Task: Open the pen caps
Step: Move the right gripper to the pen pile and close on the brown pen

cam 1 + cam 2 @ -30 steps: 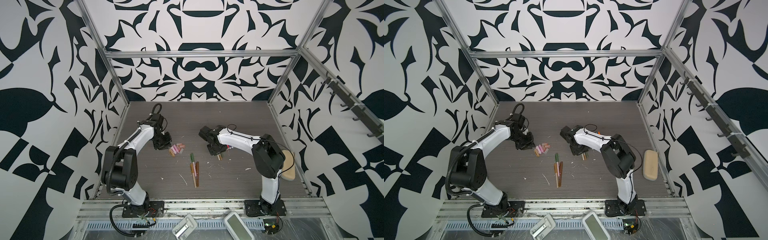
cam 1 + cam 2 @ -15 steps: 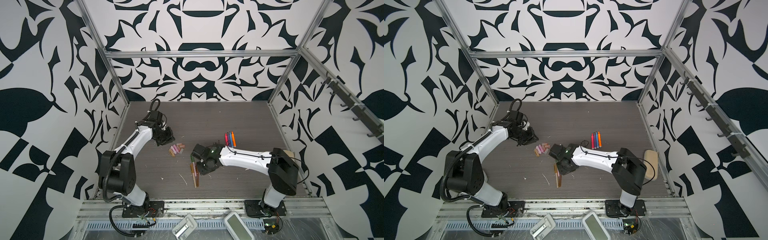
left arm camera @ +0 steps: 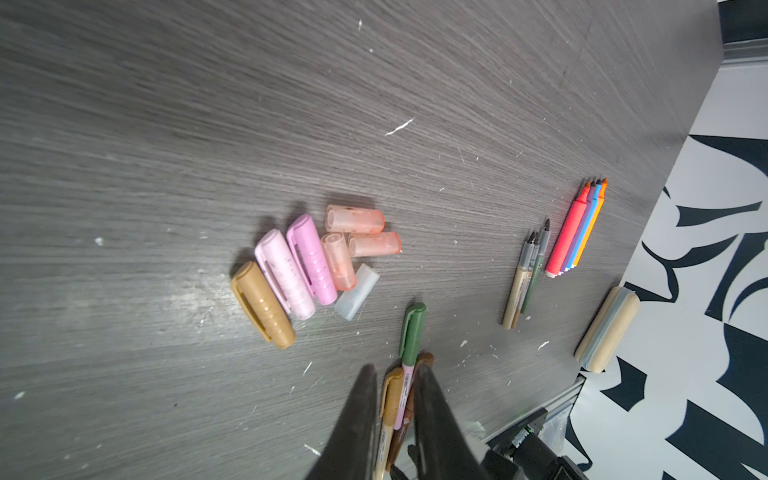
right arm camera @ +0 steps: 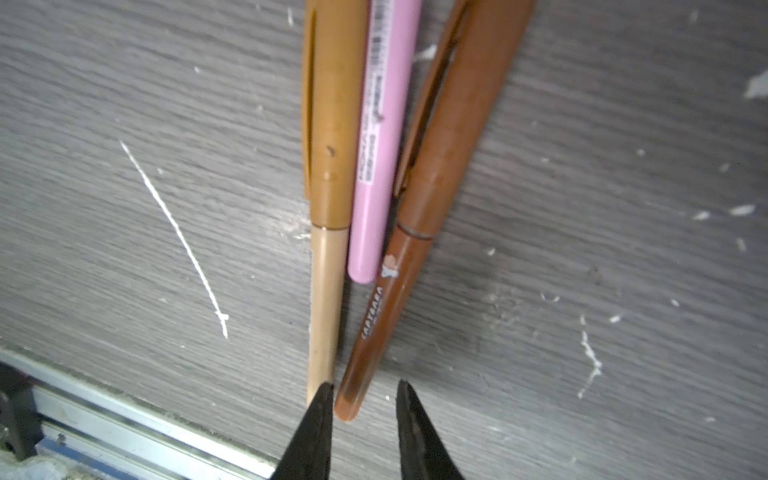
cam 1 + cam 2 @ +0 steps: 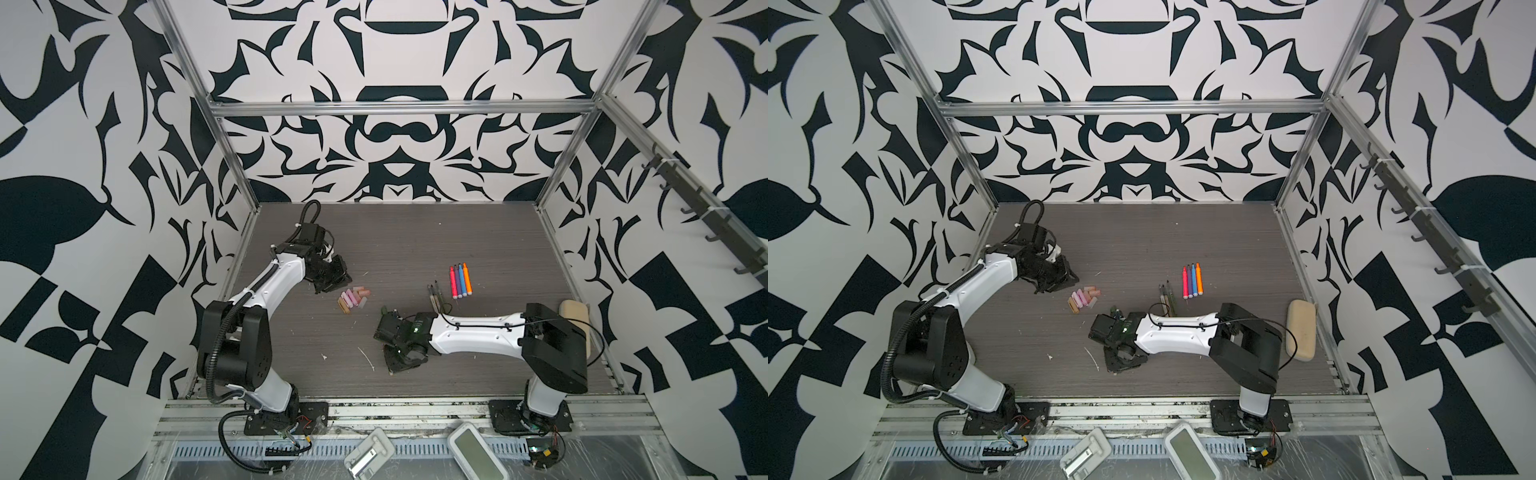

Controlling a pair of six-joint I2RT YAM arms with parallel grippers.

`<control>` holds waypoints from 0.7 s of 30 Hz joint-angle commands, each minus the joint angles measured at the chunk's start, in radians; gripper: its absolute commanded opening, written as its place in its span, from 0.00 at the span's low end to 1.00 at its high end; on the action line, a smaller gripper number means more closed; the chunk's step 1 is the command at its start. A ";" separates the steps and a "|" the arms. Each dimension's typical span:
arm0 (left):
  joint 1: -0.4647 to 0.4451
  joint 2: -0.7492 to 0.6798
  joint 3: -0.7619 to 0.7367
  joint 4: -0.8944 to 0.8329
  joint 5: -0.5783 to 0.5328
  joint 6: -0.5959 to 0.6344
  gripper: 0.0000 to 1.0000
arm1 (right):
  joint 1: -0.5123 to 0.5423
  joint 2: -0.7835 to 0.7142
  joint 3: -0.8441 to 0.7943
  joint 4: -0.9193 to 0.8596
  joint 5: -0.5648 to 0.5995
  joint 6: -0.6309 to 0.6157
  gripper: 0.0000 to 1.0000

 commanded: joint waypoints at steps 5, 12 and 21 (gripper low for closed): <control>0.003 -0.044 -0.012 -0.033 0.013 0.011 0.21 | 0.007 0.016 0.041 -0.074 0.067 0.052 0.29; 0.003 -0.063 -0.016 -0.043 0.011 0.011 0.21 | 0.008 0.037 0.013 -0.082 0.070 0.079 0.29; 0.001 -0.096 -0.037 -0.045 0.022 0.000 0.21 | 0.001 -0.012 -0.043 -0.084 0.096 0.098 0.12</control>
